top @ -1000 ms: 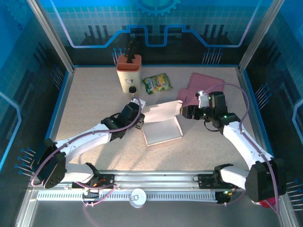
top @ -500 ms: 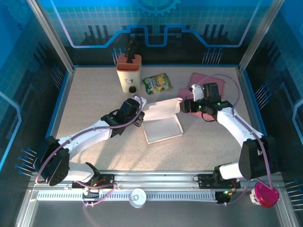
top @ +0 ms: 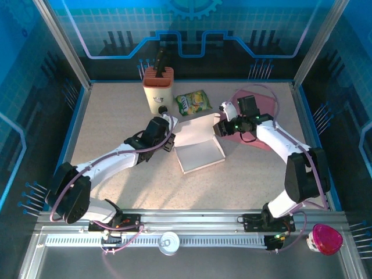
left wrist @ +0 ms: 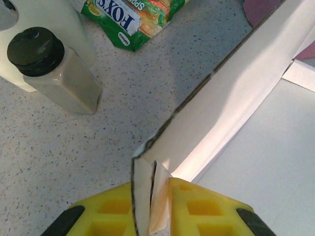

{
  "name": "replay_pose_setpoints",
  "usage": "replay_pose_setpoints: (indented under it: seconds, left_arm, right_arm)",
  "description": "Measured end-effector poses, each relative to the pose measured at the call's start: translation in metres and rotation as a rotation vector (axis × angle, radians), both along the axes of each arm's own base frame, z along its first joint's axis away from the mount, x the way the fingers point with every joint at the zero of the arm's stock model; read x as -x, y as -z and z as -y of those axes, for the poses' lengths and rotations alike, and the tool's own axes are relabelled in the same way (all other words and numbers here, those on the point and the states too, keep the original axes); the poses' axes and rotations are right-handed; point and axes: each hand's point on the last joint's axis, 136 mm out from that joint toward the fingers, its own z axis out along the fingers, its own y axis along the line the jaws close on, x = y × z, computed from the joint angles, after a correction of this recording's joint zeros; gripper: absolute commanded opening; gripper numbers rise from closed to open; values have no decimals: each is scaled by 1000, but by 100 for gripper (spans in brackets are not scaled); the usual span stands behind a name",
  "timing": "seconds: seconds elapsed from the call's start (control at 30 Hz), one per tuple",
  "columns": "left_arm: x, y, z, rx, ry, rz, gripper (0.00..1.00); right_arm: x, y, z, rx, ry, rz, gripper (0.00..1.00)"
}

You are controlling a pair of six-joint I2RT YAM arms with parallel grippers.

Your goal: Fold the paper box

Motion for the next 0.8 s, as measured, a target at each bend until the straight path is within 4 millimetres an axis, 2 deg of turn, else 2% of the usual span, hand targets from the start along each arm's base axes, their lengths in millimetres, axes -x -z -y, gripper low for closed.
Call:
replay_pose_setpoints:
  seconds: [0.17, 0.37, 0.8]
  left_arm:
    - [0, 0, 1, 5, 4, -3, 17]
    - [-3, -2, -2, 13, -5, -1, 18]
    - [-10, 1, -7, 8, -23, -8, 18]
  right_arm:
    - [-2, 8, 1, 32, 1, 1, 58]
    - [-14, 2, 8, 21, 19, 44, 61]
    - [-13, -2, -3, -36, -55, 63, 30]
